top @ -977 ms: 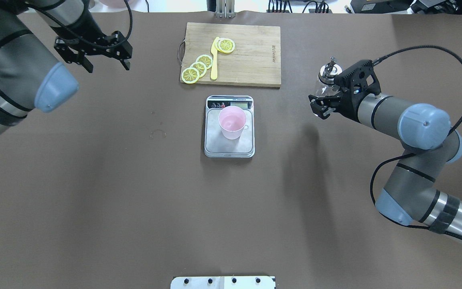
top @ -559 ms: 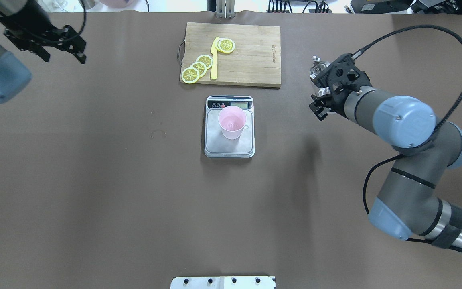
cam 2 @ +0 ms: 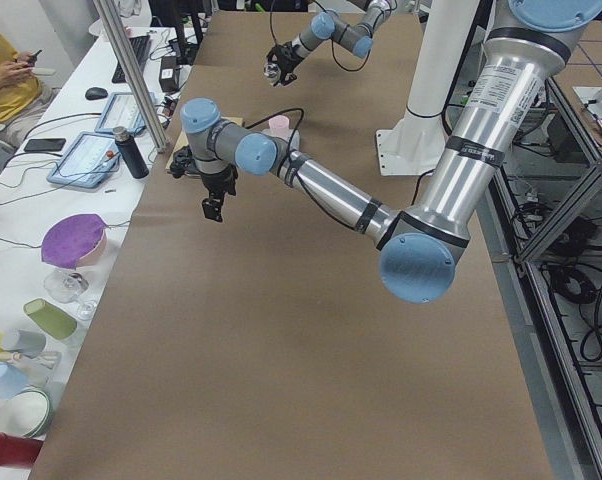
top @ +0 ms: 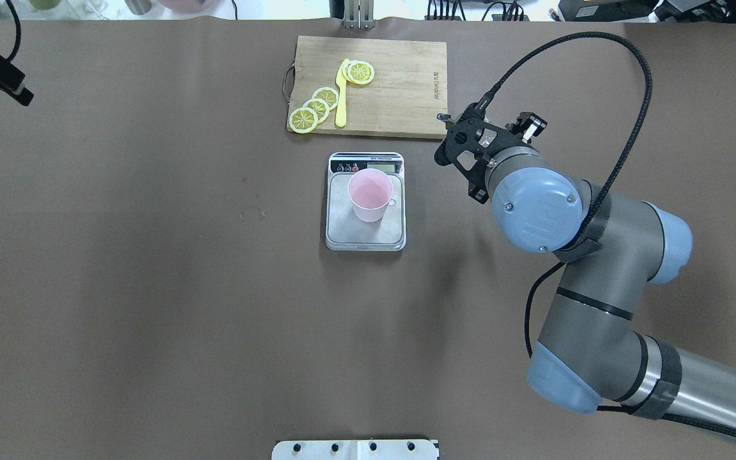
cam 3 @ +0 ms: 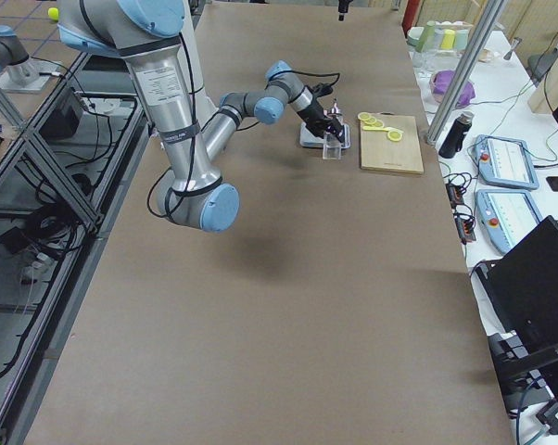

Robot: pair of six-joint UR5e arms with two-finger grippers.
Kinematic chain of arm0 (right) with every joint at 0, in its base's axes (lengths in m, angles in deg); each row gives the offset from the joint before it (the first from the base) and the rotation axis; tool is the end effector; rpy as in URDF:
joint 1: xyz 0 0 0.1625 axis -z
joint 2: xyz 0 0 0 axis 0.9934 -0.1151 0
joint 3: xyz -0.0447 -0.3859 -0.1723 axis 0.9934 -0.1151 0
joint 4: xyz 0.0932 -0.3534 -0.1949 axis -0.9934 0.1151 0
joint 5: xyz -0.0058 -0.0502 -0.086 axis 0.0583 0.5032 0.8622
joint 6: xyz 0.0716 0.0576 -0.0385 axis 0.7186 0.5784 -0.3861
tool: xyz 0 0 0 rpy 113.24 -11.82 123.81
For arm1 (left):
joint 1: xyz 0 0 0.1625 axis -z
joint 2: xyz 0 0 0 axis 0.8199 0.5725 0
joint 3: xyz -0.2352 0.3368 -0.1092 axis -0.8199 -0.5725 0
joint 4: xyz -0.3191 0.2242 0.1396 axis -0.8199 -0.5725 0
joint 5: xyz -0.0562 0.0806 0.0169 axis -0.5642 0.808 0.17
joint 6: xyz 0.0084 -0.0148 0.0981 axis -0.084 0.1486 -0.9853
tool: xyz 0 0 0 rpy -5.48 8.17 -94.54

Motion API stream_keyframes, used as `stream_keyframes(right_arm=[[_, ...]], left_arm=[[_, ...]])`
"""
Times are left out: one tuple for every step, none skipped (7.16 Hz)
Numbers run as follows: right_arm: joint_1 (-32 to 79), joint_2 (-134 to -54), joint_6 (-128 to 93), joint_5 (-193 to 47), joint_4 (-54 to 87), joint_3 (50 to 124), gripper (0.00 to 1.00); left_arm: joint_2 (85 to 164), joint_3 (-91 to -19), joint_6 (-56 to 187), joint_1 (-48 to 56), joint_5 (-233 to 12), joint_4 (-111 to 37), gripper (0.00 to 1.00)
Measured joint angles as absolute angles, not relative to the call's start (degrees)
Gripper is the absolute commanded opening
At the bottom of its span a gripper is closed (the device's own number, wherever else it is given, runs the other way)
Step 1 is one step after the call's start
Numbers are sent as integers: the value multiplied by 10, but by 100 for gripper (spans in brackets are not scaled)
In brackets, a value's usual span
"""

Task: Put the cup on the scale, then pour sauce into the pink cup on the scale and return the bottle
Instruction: 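Lift the sauce bottle with the right gripper and carry it over the pink cup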

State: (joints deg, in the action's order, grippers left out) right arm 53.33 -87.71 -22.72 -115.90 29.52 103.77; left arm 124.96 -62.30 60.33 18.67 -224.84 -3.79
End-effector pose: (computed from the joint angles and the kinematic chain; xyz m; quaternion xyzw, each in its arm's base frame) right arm -0.4287 -0.4485 0.2537 0.4221 -0.0678 -0.3001 0.8527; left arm 0.1112 -0.6027 0.4065 0.0778 0.4098 0.1250 0.9002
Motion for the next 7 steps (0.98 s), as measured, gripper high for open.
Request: stream_keyframes(right_arm=[[539, -861, -255, -1145, 329, 1036, 0], [546, -845, -273, -1134, 359, 1032, 0], [552, -828, -292, -1122, 388, 1023, 0], [555, -809, -311, -1105, 414, 1008, 0], [558, -795, -326, -1087, 429, 988, 0], [561, -785, -337, -1075, 435, 969, 0], [563, -778, -343, -1067, 437, 952, 0]], left_arm=[[1234, -623, 571, 199, -2249, -40, 100], [1222, -622, 547, 210, -2249, -41, 100], [1215, -622, 533, 217, -2249, -41, 100], [1210, -622, 527, 221, -2249, -41, 100], [1206, -622, 524, 223, -2250, -42, 100], [1203, -622, 524, 224, -2249, -42, 100], [1202, -622, 523, 224, -2250, -42, 100]])
